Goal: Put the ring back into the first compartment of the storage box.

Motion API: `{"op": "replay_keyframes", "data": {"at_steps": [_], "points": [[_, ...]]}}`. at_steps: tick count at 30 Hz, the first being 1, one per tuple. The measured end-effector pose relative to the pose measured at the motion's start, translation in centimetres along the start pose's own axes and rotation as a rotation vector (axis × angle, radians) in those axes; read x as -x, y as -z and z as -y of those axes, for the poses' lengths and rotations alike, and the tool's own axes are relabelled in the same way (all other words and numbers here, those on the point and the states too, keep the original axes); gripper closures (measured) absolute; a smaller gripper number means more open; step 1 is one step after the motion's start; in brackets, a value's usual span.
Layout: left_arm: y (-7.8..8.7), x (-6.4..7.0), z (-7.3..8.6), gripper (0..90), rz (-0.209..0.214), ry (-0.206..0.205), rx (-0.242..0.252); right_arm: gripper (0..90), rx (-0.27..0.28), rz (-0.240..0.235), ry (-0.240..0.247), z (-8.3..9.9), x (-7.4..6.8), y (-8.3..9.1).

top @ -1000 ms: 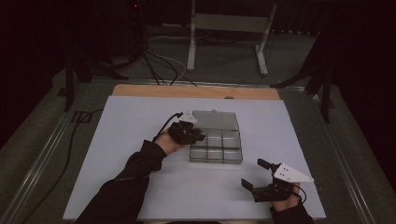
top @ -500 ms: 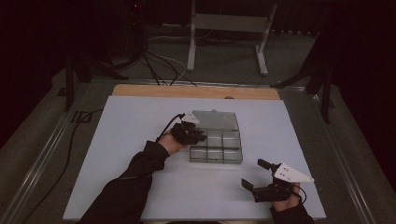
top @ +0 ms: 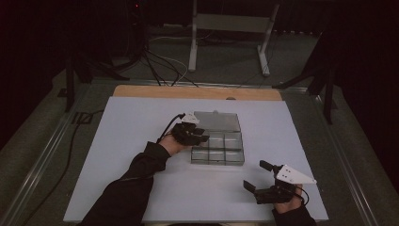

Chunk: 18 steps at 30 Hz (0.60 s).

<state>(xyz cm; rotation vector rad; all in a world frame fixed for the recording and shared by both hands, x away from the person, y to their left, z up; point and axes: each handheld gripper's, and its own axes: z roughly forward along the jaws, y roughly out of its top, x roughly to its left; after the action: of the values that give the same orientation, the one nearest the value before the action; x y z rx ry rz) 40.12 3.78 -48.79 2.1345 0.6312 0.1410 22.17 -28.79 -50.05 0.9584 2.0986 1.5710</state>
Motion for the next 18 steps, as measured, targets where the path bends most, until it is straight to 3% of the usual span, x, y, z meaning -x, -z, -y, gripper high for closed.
{"op": "replay_keyframes", "data": {"at_steps": [6,14,18], "points": [[0.3,0.3,-0.3,22.6,0.006,0.002,-0.005,0.0,0.004,0.002,-0.001,0.0,0.0,0.1],[1.8,0.4,-0.6,10.8,0.034,0.014,0.020,0.0,0.005,0.000,0.001,-0.1,0.0,0.1],[2.8,0.2,-0.6,1.6,0.095,0.024,0.046,0.0,0.005,0.000,0.001,-0.1,0.0,0.0]]}}
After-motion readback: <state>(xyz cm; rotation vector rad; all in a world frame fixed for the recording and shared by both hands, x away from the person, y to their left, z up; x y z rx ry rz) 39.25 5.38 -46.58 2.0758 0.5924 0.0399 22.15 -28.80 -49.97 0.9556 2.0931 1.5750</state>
